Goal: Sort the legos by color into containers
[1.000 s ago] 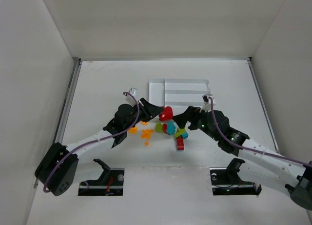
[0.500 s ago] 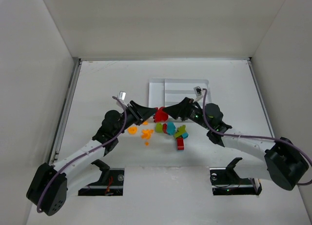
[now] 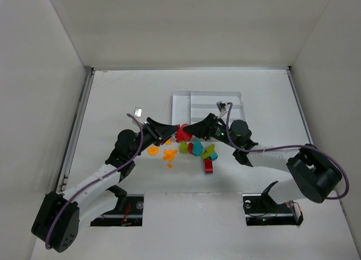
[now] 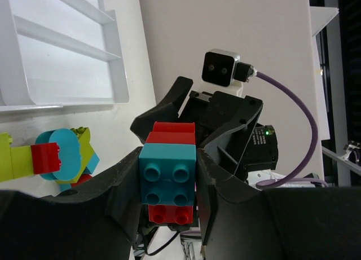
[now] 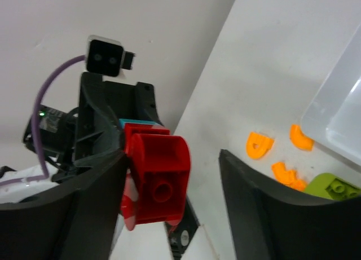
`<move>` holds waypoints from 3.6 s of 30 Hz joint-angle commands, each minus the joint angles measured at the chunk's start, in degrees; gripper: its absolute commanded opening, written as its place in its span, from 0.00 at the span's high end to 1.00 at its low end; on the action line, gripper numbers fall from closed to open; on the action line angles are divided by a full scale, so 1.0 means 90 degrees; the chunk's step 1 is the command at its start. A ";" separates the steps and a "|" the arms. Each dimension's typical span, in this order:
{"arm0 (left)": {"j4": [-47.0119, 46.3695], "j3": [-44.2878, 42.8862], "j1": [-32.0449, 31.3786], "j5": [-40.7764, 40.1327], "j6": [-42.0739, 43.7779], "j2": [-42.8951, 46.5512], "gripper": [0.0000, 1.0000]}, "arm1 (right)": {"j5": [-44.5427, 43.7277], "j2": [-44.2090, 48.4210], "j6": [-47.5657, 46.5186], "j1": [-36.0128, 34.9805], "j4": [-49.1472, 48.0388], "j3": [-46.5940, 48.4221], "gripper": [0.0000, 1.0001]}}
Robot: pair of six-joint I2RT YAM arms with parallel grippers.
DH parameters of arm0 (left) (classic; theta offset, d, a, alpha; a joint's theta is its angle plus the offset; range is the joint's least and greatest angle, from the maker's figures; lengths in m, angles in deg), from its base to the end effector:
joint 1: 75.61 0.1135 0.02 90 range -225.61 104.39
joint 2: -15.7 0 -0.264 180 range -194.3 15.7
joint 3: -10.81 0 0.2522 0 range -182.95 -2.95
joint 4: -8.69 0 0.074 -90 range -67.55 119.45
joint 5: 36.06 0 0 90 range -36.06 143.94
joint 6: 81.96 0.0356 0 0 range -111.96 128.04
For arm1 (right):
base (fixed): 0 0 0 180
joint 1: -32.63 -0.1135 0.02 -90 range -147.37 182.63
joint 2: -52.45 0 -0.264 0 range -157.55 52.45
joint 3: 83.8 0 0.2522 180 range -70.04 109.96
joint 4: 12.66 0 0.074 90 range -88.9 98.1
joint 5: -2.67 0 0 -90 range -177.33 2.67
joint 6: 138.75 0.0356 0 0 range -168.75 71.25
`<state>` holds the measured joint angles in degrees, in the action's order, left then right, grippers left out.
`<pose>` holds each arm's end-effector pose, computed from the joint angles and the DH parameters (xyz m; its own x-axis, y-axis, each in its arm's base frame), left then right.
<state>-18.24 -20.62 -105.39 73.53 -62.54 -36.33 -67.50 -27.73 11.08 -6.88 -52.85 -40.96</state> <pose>0.1681 -0.1100 0.2447 -0.6823 -0.6333 -0.3653 0.3420 0.1652 -0.9251 0.2105 0.1893 0.2260 -0.7241 0.4570 -0.5165 -0.4653 0.2291 0.8550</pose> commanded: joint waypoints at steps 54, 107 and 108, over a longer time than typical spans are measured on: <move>0.0781 0.0079 0.1254 -0.0458 0.1671 -0.0087 0.90 | -0.3718 -0.4040 -0.2430 0.0254 0.5399 0.6173 0.41; -0.1134 -0.0029 0.0287 -0.0292 -0.0233 -0.0899 0.87 | 0.0364 -0.2155 0.1584 -0.0508 -0.2549 0.0763 0.49; -0.1114 -0.0019 0.0316 -0.0292 -0.0224 -0.0879 0.87 | 0.0355 -0.2155 0.1604 -0.0508 -0.2618 0.0744 0.52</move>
<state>-24.38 -19.75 -102.31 70.27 -64.49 -45.16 -64.85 -46.66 24.64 -10.97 -69.38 -35.65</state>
